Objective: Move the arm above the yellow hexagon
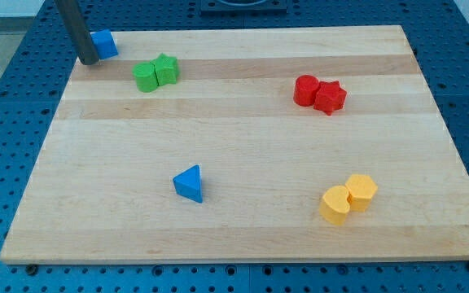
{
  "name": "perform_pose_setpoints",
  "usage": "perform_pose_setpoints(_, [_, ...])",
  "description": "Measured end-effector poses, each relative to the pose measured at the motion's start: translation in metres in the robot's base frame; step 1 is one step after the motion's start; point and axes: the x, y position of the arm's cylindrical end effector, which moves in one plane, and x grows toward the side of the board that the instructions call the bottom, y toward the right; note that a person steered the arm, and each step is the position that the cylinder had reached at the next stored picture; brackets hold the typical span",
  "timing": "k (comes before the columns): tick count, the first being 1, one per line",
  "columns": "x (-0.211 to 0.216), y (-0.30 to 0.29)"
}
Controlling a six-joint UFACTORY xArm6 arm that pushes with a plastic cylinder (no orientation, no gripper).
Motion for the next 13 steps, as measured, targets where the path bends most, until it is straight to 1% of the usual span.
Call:
perform_pose_setpoints(3, [0.000,0.009])
perform_pose_setpoints(4, [0.013,0.009])
perform_pose_setpoints(5, [0.052,0.009])
perform_pose_setpoints(6, [0.075,0.014])
perform_pose_setpoints(7, [0.112,0.059])
perform_pose_setpoints(8, [0.114,0.147])
perform_pose_setpoints(9, [0.112,0.207])
perform_pose_setpoints(10, [0.123,0.260])
perform_pose_setpoints(11, [0.167,0.298])
perform_pose_setpoints(12, [0.188,0.302])
perform_pose_setpoints(13, [0.193,0.315])
